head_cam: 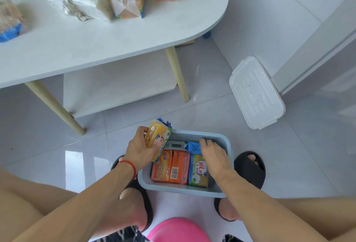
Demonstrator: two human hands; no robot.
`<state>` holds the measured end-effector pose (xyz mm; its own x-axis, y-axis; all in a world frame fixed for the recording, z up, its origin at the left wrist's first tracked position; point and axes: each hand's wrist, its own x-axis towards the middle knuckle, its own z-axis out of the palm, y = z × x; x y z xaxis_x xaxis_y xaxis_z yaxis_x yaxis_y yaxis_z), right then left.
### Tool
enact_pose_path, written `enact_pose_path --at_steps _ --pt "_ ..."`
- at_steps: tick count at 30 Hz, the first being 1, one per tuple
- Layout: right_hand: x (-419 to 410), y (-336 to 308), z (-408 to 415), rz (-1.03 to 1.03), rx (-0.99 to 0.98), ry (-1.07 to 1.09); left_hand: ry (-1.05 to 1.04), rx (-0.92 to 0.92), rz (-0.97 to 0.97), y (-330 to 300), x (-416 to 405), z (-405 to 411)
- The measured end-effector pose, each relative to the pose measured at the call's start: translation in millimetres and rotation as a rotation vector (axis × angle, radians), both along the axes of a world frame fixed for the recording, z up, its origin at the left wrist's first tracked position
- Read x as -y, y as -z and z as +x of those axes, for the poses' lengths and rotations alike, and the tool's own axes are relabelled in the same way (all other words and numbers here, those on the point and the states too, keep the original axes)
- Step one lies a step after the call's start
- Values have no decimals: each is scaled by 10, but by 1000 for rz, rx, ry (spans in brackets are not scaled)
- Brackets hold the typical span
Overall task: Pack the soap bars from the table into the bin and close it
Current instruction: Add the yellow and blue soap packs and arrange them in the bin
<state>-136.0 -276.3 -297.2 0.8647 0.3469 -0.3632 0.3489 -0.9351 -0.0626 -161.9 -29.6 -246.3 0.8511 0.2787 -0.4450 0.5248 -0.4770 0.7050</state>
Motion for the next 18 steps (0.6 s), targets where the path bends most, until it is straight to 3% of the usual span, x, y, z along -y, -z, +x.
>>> enact_pose_path --at_steps 7,13,18 --pt "-75 -15 55 -123 -87 -87 9 -11 0 -33 5 -8" --pt "-123 44 -62 -34 -71 -24 13 -11 -6 -49 15 -12" --pt "-238 219 -281 5 -214 12 -8 -4 26 -105 55 -27"
